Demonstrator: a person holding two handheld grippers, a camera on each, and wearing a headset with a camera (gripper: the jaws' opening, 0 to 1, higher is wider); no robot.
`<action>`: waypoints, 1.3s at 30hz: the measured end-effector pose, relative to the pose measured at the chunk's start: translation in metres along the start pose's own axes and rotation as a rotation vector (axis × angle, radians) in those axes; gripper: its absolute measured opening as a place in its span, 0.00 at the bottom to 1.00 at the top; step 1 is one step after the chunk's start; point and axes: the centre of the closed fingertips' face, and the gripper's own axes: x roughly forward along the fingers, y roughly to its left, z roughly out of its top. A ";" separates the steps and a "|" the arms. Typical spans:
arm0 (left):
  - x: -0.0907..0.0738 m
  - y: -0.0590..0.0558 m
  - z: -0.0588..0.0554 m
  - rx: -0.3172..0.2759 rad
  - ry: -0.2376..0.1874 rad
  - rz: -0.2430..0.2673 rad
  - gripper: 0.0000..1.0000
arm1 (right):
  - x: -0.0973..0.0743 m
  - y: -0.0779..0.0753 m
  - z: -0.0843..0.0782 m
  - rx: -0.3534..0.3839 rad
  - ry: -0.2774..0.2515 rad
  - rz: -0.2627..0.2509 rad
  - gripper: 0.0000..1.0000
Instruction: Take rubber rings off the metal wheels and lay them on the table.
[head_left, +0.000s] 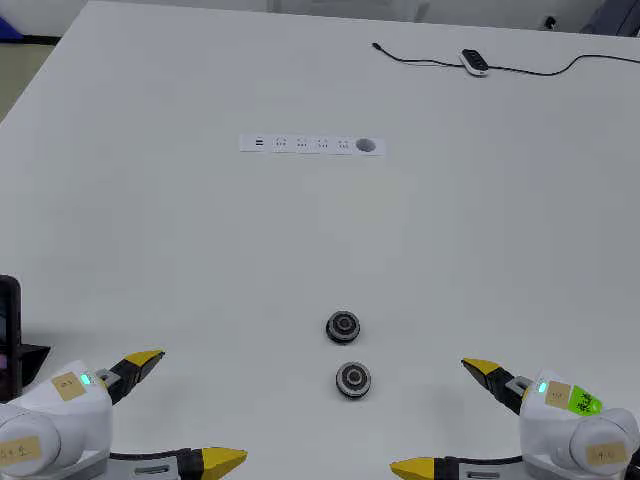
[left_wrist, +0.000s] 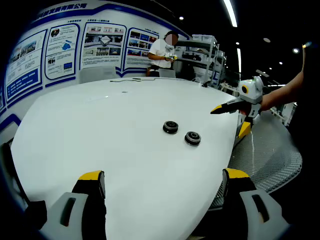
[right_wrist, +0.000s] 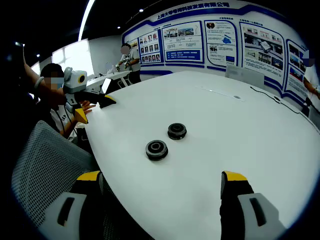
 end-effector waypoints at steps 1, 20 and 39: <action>0.000 0.000 0.000 0.000 0.002 0.000 1.00 | 0.000 0.000 0.000 -0.001 0.000 -0.001 0.99; 0.002 0.000 0.000 -0.015 0.005 0.002 0.98 | 0.001 0.001 -0.003 0.015 0.016 0.009 0.99; 0.012 -0.004 0.001 -0.004 0.027 -0.013 0.90 | 0.013 0.007 0.003 0.054 0.017 0.037 0.97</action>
